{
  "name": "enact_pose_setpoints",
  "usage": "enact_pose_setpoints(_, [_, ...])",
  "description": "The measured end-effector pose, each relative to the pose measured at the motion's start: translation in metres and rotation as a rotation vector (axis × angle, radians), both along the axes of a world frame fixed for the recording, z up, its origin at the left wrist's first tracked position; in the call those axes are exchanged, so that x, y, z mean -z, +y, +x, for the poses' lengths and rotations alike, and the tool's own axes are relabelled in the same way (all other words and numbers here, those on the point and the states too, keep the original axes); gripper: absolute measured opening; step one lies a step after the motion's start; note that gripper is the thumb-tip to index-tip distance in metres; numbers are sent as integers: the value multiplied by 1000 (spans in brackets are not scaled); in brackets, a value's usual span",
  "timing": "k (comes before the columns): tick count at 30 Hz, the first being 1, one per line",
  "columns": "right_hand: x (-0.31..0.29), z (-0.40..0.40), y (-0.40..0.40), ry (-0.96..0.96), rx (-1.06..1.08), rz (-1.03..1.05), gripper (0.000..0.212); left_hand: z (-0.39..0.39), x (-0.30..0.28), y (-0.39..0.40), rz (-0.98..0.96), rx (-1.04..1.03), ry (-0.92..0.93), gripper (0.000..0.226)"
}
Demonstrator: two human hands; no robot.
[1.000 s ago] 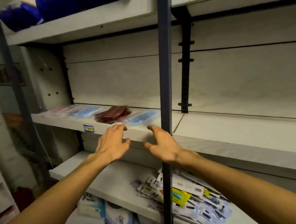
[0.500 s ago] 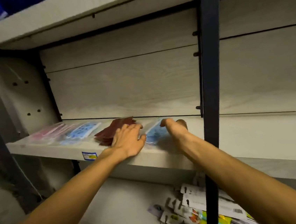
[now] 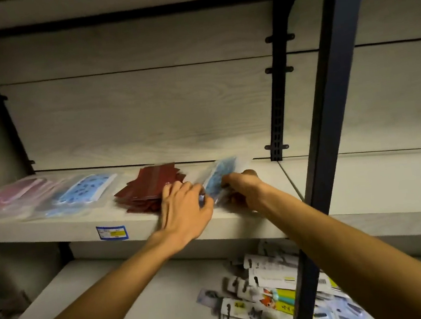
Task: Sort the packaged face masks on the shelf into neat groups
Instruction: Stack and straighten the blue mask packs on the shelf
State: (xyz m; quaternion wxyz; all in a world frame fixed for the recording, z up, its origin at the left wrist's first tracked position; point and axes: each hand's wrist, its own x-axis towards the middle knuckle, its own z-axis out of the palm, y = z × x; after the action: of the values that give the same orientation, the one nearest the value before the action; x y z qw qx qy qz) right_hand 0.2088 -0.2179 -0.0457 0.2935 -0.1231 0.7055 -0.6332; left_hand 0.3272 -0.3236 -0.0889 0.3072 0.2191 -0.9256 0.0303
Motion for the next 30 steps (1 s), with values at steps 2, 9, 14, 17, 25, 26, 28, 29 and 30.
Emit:
enact_pose_setpoints(2, [4, 2, 3, 120, 13, 12, 20, 3, -4, -6, 60, 52, 37, 32])
enact_pose_setpoints(9, [-9, 32, 48, 740, 27, -124, 19, 20, -37, -10, 719, 297, 417, 71])
enact_pose_setpoints(14, [-25, 62, 103, 848, 1, -278, 22, 23, -63, 37, 1039, 574, 623, 52])
enact_pose_setpoints(17, [-20, 71, 149, 838, 35, -352, 29, 26, -62, 81, 949, 706, 777, 28])
enact_pose_setpoints(25, [-6, 34, 288, 700, 95, -330, 37, -1, -63, 215, 837, 831, 623, 30])
enact_pose_setpoints(26, [-6, 26, 306, 686, 96, -326, 39, -9, -65, 233, 847, 838, 603, 31])
enact_pose_setpoints(28, [-4, 6, 342, 660, 104, -334, 35, -33, -67, 268, 909, 840, 553, 33])
enact_pose_setpoints(29, [-2, -3, 362, 637, 115, -333, 32, -48, -66, 287, 958, 827, 514, 30])
enact_pose_setpoints(30, [-2, -15, 381, 625, 127, -327, 31, -63, -68, 305, 1010, 803, 475, 28])
